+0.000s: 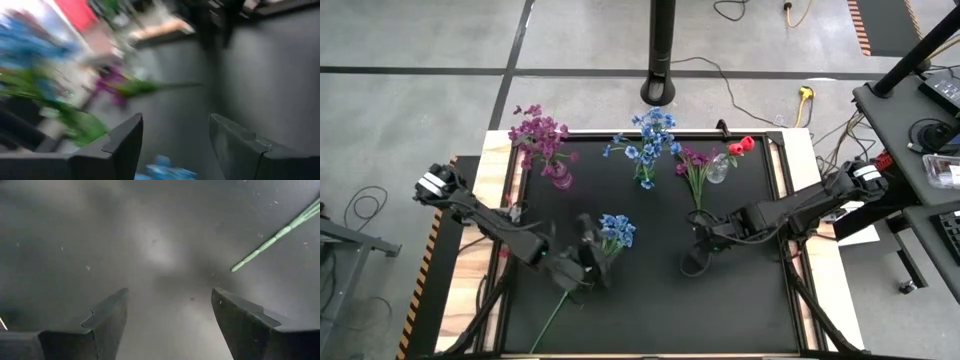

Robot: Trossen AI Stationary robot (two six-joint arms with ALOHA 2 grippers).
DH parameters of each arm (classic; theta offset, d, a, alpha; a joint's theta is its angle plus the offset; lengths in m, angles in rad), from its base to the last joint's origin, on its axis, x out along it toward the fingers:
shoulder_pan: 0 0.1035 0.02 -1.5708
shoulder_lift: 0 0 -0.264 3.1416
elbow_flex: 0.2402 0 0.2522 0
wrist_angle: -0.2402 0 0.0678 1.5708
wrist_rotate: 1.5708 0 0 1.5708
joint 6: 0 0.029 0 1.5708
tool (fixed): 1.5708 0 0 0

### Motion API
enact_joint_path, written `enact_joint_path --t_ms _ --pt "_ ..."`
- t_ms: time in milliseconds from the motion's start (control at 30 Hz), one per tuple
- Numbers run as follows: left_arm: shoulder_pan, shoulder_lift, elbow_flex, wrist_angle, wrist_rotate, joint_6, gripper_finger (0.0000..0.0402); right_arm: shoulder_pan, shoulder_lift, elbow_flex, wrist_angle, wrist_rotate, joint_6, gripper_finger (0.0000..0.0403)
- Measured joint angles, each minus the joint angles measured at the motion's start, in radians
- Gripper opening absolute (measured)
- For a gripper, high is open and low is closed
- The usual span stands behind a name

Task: Sort flowers into vase by color
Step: Put the red tulip into the transparent vase

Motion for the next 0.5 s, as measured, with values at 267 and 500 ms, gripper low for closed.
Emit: enact_joint_path --t_ms 267,500 --pt "-0.004 0.247 0.386 -0.715 0.234 -0.499 0.0192 0.051 0.000 -0.001 -0.001 0.007 -0.085 0.0274" --pt "-0.038 0.443 0.623 -1.188 0.390 -0.808 0.0190 0.085 0.000 -0.004 0.000 0.009 -0.135 0.0274"
